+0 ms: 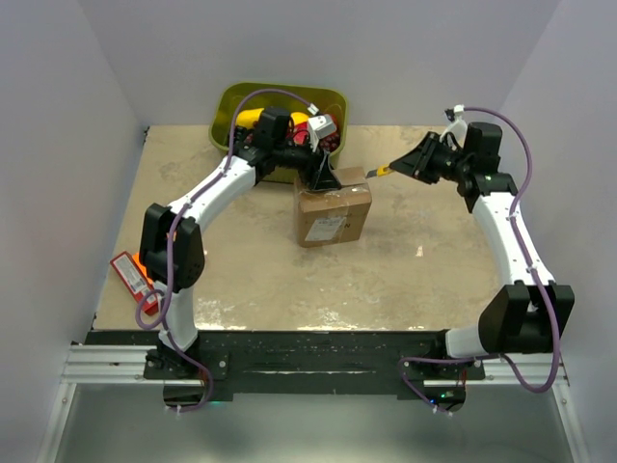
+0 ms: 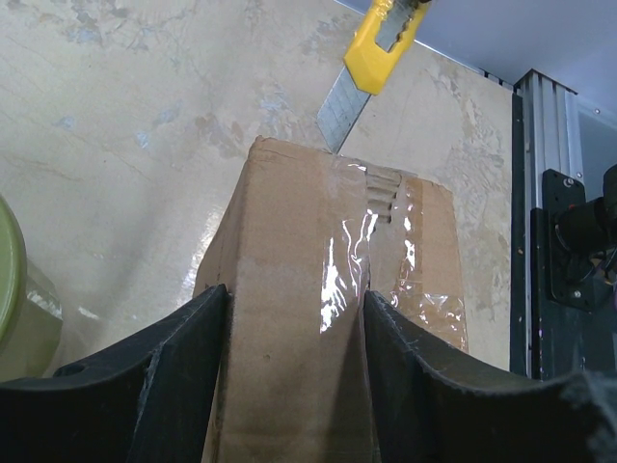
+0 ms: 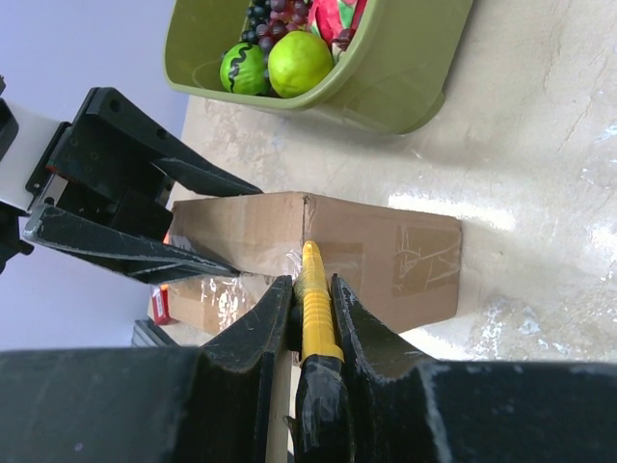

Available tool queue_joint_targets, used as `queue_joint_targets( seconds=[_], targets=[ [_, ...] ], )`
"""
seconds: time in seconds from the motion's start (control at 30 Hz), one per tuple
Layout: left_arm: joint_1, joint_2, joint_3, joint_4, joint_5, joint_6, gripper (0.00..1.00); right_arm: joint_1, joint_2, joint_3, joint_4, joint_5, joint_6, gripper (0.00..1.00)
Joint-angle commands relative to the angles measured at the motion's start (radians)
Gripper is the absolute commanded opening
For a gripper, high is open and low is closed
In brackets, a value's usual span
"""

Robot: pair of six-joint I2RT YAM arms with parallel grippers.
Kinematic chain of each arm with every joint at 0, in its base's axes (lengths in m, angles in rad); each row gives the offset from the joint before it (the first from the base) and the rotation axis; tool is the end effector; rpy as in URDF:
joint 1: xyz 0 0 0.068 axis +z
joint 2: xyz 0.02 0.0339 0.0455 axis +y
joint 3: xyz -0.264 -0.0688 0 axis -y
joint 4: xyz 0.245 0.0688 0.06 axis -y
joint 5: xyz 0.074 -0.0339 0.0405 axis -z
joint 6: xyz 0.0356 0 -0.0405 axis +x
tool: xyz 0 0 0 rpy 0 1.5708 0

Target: Unpack the express box

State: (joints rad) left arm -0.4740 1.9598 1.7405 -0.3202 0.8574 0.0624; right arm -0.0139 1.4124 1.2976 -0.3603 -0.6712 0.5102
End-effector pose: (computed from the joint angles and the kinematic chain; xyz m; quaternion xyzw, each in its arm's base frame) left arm 0.3933 -0.2320 0.3131 0.4073 0.7086 -0.4457 0.3651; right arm 0.3195 0.0177 0.3591 0.0431 0.8229 0.3933 0.4077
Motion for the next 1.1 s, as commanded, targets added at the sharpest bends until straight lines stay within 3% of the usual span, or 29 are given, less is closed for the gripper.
queue_joint_targets(
  seconds=[0.0, 0.6, 1.07],
  targets=[
    [0.015, 0.03, -0.007, 0.001, -0.189, -0.018, 0.29, 0.006, -0.047, -0.001, -0.164, -0.071, -0.029, 0.0],
    [0.021, 0.044, -0.015, 0.006, -0.239, -0.039, 0.11, 0.006, -0.061, -0.024, -0.19, -0.088, -0.036, 0.0],
    [0.025, 0.016, -0.024, 0.013, -0.232, -0.038, 0.08, 0.006, -0.052, 0.118, -0.505, -0.105, -0.257, 0.0]
  ],
)
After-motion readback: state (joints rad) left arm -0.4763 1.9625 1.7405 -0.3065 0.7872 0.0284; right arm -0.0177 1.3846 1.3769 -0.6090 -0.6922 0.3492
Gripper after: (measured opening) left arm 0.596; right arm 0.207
